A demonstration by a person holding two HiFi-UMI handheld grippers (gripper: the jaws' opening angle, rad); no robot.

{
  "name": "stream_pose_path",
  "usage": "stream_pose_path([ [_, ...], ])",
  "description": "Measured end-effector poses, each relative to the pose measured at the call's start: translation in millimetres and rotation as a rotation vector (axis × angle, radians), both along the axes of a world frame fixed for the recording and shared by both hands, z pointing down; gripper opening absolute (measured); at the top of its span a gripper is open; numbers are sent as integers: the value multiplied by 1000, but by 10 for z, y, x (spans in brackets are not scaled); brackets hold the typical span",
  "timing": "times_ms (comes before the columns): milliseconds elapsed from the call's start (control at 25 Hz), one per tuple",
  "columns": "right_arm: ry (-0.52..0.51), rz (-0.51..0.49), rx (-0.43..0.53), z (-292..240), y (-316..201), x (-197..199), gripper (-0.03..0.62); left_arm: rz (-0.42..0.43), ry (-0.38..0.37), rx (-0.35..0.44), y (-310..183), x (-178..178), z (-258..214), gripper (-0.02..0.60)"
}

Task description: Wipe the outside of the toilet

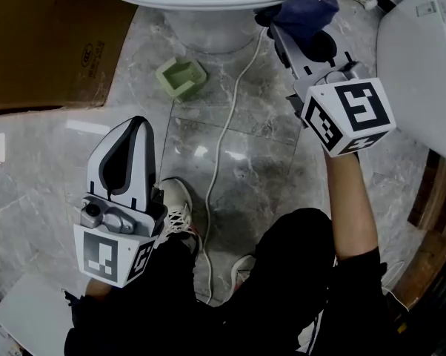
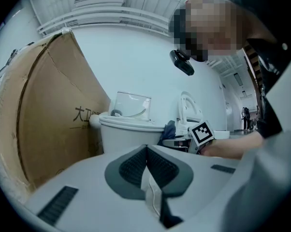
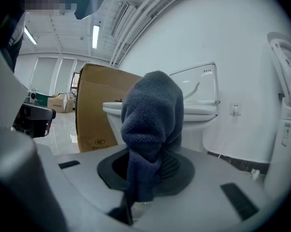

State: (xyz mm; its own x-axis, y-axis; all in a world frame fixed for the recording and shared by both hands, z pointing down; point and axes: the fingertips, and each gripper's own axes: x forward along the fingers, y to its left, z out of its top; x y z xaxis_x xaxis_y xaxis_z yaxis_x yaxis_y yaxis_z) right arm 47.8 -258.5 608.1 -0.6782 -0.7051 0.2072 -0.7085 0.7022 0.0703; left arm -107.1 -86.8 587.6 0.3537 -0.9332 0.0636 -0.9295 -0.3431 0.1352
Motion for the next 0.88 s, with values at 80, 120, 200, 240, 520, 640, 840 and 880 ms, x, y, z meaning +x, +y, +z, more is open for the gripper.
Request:
stream_pose_path([
  [80,-2,6,-5,25,-16,-5,66,-1,4,-7,-8,-23,28,-2],
  [120,-3,6,-7,39,-26,-9,66,-2,6,-10,-13,-34,42,-2],
  [200,2,6,-6,65,-39,-19,66,-3,10,-14,-22,-53,64,-2],
  [240,6,5,-5,81,-43,-22,66,-3,12,-16,-29,-61,72,-2],
  [520,40,3,-31,334,-106,-74,66,0,25,-31,-66,-114,130,-2],
  [640,66,2,-55,523,-150,-112,66,-5,31,-41,-76,-162,167,-2],
  [840,91,3,-95,803,-222,-164,66,-2,34,-56,-101,-200,220,-2],
  [880,94,4,-101,842,-231,-169,66,-1,35,-58,-105,-205,228,-2],
])
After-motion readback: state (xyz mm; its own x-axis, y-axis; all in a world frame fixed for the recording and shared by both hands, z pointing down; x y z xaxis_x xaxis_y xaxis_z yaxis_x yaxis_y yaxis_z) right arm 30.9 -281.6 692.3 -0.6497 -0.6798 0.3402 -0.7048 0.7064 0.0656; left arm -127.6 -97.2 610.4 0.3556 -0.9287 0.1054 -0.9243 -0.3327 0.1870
